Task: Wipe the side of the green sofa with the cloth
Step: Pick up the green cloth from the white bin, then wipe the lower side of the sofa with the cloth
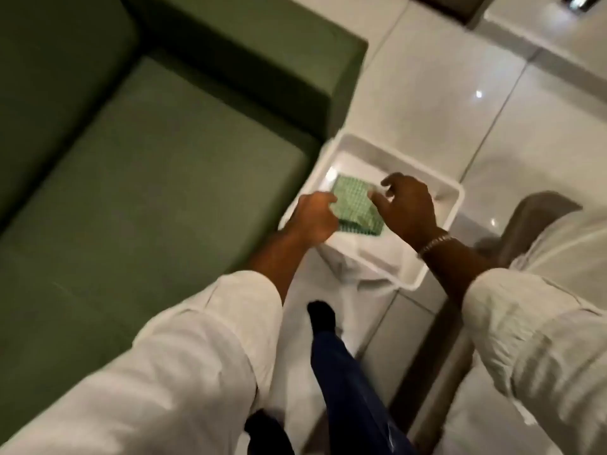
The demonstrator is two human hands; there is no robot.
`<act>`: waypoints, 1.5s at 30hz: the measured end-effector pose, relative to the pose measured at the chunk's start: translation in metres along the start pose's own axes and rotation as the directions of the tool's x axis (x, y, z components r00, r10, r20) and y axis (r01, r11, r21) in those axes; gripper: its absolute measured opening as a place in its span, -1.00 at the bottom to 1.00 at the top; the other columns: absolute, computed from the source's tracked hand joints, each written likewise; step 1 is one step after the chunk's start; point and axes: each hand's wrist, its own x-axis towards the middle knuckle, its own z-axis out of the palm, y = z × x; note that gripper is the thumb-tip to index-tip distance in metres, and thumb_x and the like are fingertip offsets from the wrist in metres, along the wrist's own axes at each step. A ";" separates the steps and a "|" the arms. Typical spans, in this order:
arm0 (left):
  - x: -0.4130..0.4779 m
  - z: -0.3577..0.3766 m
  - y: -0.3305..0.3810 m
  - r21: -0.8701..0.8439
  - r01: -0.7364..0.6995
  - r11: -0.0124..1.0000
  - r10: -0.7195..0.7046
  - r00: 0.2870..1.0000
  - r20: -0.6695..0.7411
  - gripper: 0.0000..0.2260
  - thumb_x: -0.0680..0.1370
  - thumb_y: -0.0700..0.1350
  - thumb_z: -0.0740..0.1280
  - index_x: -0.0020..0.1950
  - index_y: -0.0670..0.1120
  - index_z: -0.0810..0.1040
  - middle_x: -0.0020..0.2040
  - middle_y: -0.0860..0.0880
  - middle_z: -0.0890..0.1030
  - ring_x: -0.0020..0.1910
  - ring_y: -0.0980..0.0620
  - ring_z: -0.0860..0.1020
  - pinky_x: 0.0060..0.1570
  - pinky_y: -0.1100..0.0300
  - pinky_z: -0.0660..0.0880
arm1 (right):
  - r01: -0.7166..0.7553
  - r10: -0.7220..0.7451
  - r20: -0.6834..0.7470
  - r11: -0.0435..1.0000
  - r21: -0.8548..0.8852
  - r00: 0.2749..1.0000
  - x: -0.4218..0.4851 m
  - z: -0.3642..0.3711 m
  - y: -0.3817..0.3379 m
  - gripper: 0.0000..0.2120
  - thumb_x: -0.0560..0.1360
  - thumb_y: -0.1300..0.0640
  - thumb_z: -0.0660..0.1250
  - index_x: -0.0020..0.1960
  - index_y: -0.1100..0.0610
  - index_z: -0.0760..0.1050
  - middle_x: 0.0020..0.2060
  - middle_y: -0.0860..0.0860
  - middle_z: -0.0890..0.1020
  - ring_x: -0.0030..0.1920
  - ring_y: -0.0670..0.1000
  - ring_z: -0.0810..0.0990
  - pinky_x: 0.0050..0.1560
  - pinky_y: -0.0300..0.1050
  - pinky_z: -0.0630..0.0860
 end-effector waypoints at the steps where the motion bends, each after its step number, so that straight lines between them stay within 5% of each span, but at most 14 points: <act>1: 0.009 0.011 0.001 0.019 0.017 1.000 -0.018 1.000 0.026 -0.58 0.46 -0.28 0.25 0.33 -0.20 0.50 0.35 -0.22 0.54 0.37 -0.18 0.46 0.35 0.16 0.29 | -0.064 0.064 -0.024 0.998 0.026 0.998 0.003 0.014 0.011 -0.59 0.46 -0.10 0.36 0.14 0.19 0.52 0.01 0.19 0.64 0.06 0.21 0.59 0.06 0.03 0.47; 8: 0.056 0.066 0.000 -0.189 0.174 0.966 -0.214 0.953 -0.213 -0.68 0.36 -0.32 0.26 0.11 -0.25 0.46 0.11 -0.24 0.58 0.07 -0.21 0.59 -0.04 -0.04 0.61 | -0.377 0.406 -0.093 0.898 0.228 0.909 0.016 0.068 0.022 -0.43 0.39 0.01 0.43 0.30 0.23 0.36 0.19 0.19 0.57 0.21 0.19 0.54 0.13 -0.03 0.46; 10: 0.065 0.068 -0.001 -0.333 0.213 0.919 -0.300 0.924 -0.237 -0.69 0.38 -0.32 0.27 0.12 -0.22 0.45 0.07 -0.16 0.58 -0.02 -0.12 0.59 -0.09 0.04 0.60 | -0.486 0.527 -0.046 0.812 0.324 0.849 0.022 0.073 0.022 -0.59 0.35 0.04 0.47 0.13 0.16 0.49 0.03 0.05 0.62 0.08 0.10 0.58 0.03 -0.11 0.48; 12: 0.068 0.068 -0.001 -0.463 0.245 0.852 -0.376 0.902 -0.212 -0.72 0.37 -0.30 0.30 0.06 -0.13 0.48 0.04 -0.11 0.61 -0.06 -0.06 0.58 -0.08 0.08 0.61 | -0.524 0.582 -0.005 0.734 0.432 0.813 0.025 0.070 0.019 -0.88 0.28 0.14 0.49 -0.29 0.05 0.53 -0.33 -0.09 0.57 -0.17 0.02 0.58 -0.17 -0.19 0.47; 14: 0.060 0.062 -0.001 -0.591 0.232 0.773 -0.402 0.899 -0.173 -0.72 0.32 -0.28 0.30 -0.02 -0.04 0.50 0.02 -0.11 0.66 -0.04 -0.09 0.64 -0.06 0.01 0.65 | -0.496 0.587 -0.038 0.715 0.493 0.809 0.022 0.065 0.015 -0.88 0.19 0.20 0.44 -0.46 0.09 0.52 -0.47 -0.10 0.54 -0.29 0.01 0.60 -0.27 -0.16 0.51; 17: 0.033 0.049 -0.005 -0.694 0.163 0.701 -0.363 0.919 -0.150 -0.66 0.27 -0.27 0.36 -0.01 0.03 0.56 -0.09 -0.11 0.71 -0.12 -0.11 0.69 -0.13 -0.09 0.67 | -0.400 0.581 -0.135 0.693 0.600 0.803 0.001 0.055 0.004 -0.86 0.18 0.15 0.46 -0.26 0.10 0.65 -0.26 -0.03 0.69 -0.16 0.00 0.66 -0.14 -0.14 0.59; 21: -0.031 0.031 -0.026 -0.740 0.035 0.671 -0.221 0.963 -0.155 -0.64 0.27 -0.21 0.40 0.01 0.08 0.55 -0.08 -0.19 0.71 -0.10 -0.18 0.70 -0.09 -0.20 0.64 | -0.210 0.537 -0.369 0.738 0.642 0.759 -0.065 0.051 -0.033 -0.83 0.26 0.13 0.45 -0.16 0.13 0.60 -0.20 0.00 0.66 -0.18 -0.03 0.59 -0.16 -0.33 0.44; 26: -0.116 0.023 -0.090 -0.725 -0.103 0.681 -0.077 0.975 -0.210 -0.60 0.30 -0.25 0.38 0.14 -0.14 0.57 0.01 -0.31 0.68 0.01 -0.32 0.65 0.01 -0.26 0.60 | -0.001 0.544 -0.433 0.623 0.782 0.719 -0.173 0.092 -0.089 -0.79 0.31 0.34 0.37 -0.12 0.14 0.44 -0.29 -0.15 0.50 -0.30 -0.30 0.50 -0.24 -0.52 0.37; 29: -0.157 0.033 -0.155 -0.685 -0.084 0.723 -0.055 0.982 -0.179 -0.58 0.29 -0.25 0.38 0.16 -0.15 0.60 0.04 -0.30 0.68 0.04 -0.32 0.65 0.05 -0.26 0.59 | 0.010 0.625 -0.396 0.528 0.849 0.673 -0.232 0.154 -0.097 -0.74 0.33 0.37 0.37 -0.06 0.15 0.41 -0.20 -0.03 0.53 -0.23 -0.23 0.51 -0.15 -0.48 0.43; 33: -0.194 0.061 -0.248 -0.563 -0.052 0.825 -0.018 0.993 -0.119 -0.59 0.37 -0.34 0.37 0.21 -0.16 0.60 0.01 -0.21 0.70 -0.02 -0.19 0.68 0.03 -0.13 0.63 | -0.154 0.727 -0.117 0.295 0.943 0.677 -0.288 0.268 -0.086 -0.67 0.36 0.36 0.38 0.04 0.12 0.38 -0.08 0.12 0.65 -0.14 0.02 0.64 -0.05 -0.09 0.60; 38: -0.207 0.103 -0.360 -0.227 -0.037 0.973 0.012 0.994 -0.111 -0.61 0.38 -0.35 0.38 0.18 -0.10 0.64 -0.07 0.03 0.69 -0.27 0.33 0.60 -0.06 0.35 0.59 | -0.369 0.748 0.184 0.087 0.925 0.637 -0.333 0.406 -0.066 -0.61 0.35 0.40 0.36 0.13 0.15 0.42 0.04 0.20 0.65 -0.03 0.11 0.63 0.09 0.04 0.61; 45: -0.184 0.136 -0.442 0.294 -0.010 0.956 0.019 1.000 -0.025 -0.64 0.33 -0.21 0.31 0.07 -0.04 0.68 -0.02 -0.11 0.73 -0.01 -0.03 0.67 -0.02 0.22 0.53 | -0.440 0.658 0.355 -0.039 0.897 0.664 -0.351 0.552 -0.069 -0.47 0.21 0.17 0.36 0.18 0.18 0.49 0.09 0.18 0.66 0.08 0.18 0.65 0.18 0.15 0.58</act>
